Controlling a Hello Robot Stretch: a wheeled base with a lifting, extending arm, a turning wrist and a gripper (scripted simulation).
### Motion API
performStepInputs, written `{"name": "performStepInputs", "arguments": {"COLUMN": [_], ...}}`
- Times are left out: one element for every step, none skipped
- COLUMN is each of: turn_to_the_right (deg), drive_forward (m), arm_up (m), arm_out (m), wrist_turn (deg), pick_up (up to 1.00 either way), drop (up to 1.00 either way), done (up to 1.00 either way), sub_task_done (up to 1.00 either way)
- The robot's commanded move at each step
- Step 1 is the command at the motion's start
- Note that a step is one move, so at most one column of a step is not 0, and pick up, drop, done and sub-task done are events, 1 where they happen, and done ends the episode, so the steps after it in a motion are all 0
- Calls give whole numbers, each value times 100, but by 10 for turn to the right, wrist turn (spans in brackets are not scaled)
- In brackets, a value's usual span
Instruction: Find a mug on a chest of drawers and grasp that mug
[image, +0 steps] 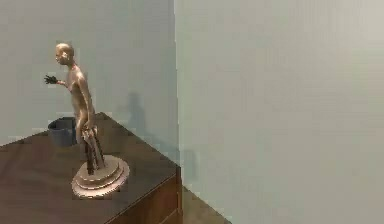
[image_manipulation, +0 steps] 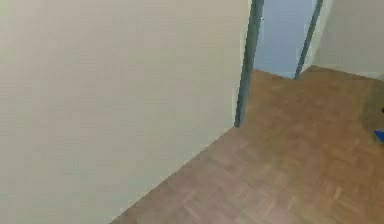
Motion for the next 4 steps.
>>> {"name": "performStepInputs", "arguments": {"turn_to_the_right": [450,450,420,0], "drive_forward": [0,0,0,10], "arm_up": [0,0,0,0], "arm_out": [0,0,0,0], "wrist_turn": [0,0,0,0], "pick_up": [0,0,0,0], "drop": [0,0,0,0], "done": [0,0,0,0], "sub_task_done": [0,0,0,0]}}
